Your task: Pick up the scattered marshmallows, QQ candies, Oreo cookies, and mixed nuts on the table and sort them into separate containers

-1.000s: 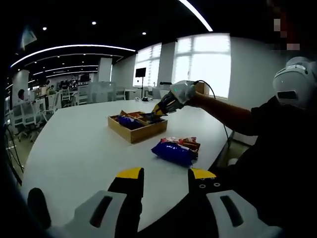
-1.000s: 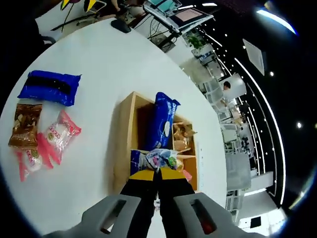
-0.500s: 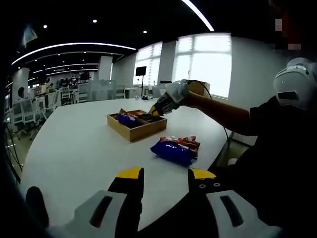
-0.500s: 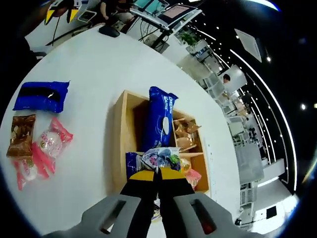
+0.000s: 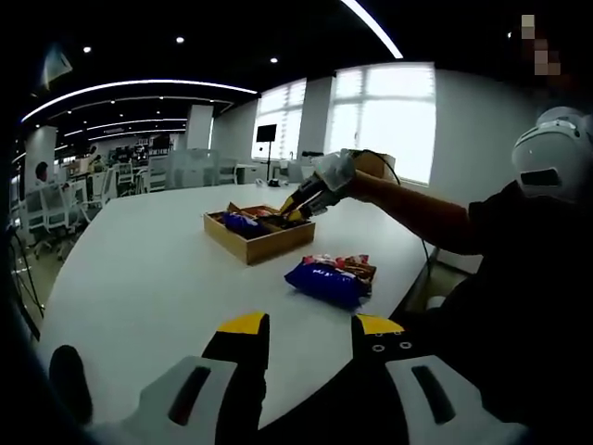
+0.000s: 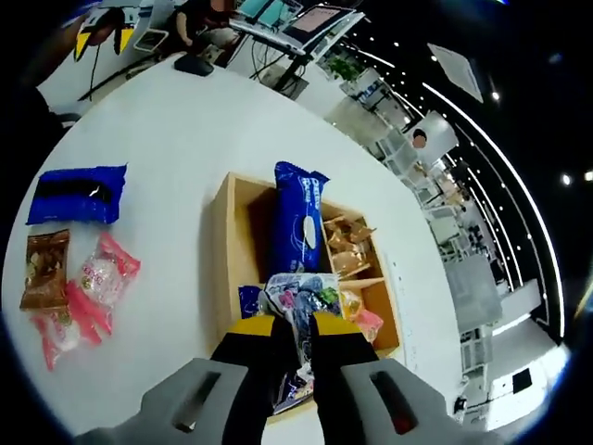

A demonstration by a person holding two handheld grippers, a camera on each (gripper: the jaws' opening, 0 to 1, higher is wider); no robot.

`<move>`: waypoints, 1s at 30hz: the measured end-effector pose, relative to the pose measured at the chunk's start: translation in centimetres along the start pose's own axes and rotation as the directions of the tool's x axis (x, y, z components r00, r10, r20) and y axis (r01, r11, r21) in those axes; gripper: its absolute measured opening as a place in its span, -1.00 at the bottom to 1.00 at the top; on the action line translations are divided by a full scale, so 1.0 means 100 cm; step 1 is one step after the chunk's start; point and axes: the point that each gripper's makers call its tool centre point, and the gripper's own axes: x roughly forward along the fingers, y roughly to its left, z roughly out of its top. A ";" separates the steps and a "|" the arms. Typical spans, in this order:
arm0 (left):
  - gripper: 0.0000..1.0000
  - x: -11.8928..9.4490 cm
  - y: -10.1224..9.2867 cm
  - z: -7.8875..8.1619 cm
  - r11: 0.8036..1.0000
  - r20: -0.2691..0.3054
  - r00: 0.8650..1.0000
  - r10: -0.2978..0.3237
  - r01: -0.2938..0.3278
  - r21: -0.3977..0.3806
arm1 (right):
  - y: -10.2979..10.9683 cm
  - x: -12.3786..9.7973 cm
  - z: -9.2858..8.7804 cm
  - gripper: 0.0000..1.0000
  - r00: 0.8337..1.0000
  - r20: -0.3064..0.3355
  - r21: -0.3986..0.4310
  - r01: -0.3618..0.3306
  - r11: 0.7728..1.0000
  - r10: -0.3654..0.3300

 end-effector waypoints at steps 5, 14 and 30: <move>-0.19 0.002 0.001 -0.002 1.000 -0.003 1.000 -0.005 0.005 -0.007 | 0.005 -0.011 0.015 -0.52 0.994 0.099 0.115 -0.059 0.992 0.047; -0.19 -0.001 0.003 -0.001 1.000 -0.006 1.000 0.004 -0.004 -0.003 | 0.005 -0.031 0.038 -0.52 0.980 0.197 0.159 -0.071 0.985 0.039; -0.19 0.000 -0.001 0.007 1.000 -0.010 1.000 0.004 -0.004 0.020 | -0.015 -0.047 0.030 -0.53 0.975 0.220 0.216 -0.022 0.976 -0.027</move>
